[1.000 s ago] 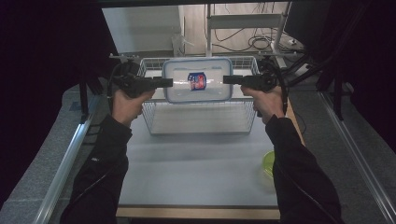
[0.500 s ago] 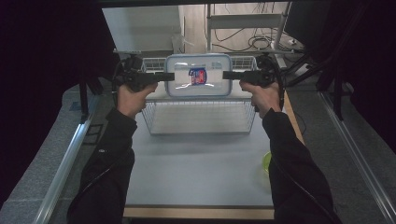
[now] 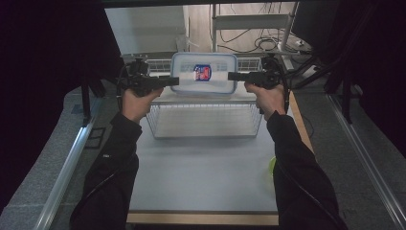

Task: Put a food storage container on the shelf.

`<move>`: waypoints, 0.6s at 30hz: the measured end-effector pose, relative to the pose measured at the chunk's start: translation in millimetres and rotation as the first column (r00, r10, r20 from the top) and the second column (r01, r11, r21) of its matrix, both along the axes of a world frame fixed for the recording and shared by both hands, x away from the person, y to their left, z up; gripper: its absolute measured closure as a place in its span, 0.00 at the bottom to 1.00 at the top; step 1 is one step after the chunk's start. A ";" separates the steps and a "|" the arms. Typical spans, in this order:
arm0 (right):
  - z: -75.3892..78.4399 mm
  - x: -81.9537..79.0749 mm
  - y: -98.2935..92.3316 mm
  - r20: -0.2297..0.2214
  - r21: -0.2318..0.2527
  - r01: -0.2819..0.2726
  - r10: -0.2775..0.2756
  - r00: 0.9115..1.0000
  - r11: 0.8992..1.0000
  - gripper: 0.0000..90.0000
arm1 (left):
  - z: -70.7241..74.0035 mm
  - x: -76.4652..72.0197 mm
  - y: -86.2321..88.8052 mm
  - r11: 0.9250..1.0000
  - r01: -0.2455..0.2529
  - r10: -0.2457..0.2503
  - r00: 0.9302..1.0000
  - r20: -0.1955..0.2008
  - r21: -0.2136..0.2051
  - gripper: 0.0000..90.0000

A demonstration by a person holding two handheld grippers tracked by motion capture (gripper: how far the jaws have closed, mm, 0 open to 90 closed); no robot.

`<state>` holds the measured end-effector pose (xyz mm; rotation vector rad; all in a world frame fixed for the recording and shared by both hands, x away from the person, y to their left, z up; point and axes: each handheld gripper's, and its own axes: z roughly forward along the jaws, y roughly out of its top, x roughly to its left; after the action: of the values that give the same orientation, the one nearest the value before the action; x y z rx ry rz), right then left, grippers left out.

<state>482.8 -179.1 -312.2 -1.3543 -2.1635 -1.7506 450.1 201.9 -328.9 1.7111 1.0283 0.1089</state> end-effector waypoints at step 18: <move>10.4 -5.2 9.0 0.222 -0.178 0.135 -0.094 0.971 0.975 0.46 | -4.1 -11.0 6.1 0.997 -0.046 0.050 0.995 0.082 -0.054 0.30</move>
<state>477.6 -170.1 -301.8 -1.4195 -2.4708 -1.8456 439.1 208.0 -333.0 1.6215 1.0022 0.1821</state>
